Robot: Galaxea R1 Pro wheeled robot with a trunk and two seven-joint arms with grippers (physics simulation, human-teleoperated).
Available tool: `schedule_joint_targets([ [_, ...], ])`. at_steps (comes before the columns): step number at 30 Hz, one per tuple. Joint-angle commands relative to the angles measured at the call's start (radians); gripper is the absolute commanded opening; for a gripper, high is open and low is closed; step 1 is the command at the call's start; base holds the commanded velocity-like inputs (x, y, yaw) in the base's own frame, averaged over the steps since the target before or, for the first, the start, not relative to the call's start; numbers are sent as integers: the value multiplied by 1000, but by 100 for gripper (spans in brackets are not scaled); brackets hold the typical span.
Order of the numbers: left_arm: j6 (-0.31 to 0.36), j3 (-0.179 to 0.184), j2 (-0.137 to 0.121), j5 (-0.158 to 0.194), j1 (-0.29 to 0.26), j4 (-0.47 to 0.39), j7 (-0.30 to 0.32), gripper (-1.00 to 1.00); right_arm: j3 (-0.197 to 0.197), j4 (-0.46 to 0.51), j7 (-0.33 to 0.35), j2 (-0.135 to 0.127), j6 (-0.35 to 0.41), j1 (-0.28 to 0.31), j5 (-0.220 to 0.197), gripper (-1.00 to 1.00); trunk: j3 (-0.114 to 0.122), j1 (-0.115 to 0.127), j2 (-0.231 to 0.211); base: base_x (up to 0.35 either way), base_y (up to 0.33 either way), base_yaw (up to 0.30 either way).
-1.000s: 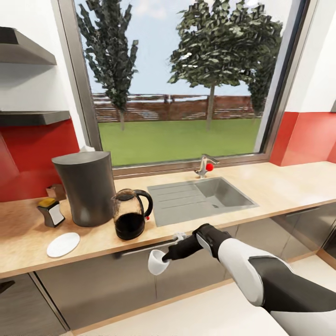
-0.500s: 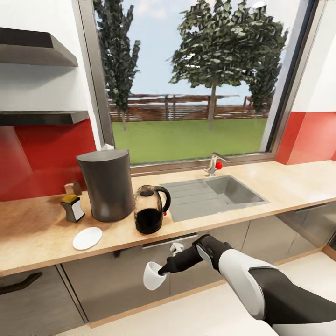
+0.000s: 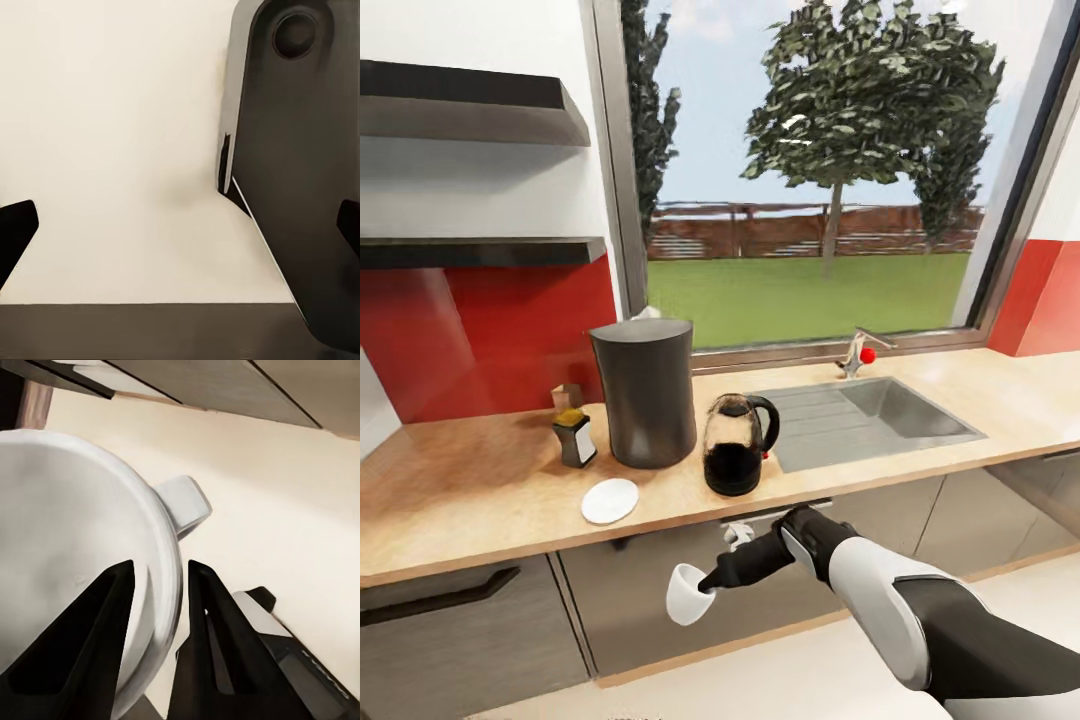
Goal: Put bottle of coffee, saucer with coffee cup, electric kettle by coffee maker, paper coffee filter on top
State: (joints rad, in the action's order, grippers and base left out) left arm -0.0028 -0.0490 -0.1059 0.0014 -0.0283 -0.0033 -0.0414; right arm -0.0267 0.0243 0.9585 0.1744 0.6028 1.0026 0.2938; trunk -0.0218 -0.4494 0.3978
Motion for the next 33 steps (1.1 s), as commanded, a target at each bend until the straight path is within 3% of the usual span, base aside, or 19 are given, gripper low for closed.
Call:
schedule_joint_targets([
  [1, 0, -5, 0, 0, -1, 0, -1, 100, -5, 2, 3, 0, 6, 1, 5, -100, -2, -1, 2, 0, 339, 276],
  [15, 0, -5, -3, 0, -1, 0, -1, 100, -6, 2, 3, 0, 6, 1, 5, -100, -2, -1, 2, 0, 339, 269],
  [33, -1, -2, -3, 0, 0, 1, -1, 100, -11, 2, 4, 0, 5, 1, 1, -100, -2, -1, 2, 78, 304, -175],
])
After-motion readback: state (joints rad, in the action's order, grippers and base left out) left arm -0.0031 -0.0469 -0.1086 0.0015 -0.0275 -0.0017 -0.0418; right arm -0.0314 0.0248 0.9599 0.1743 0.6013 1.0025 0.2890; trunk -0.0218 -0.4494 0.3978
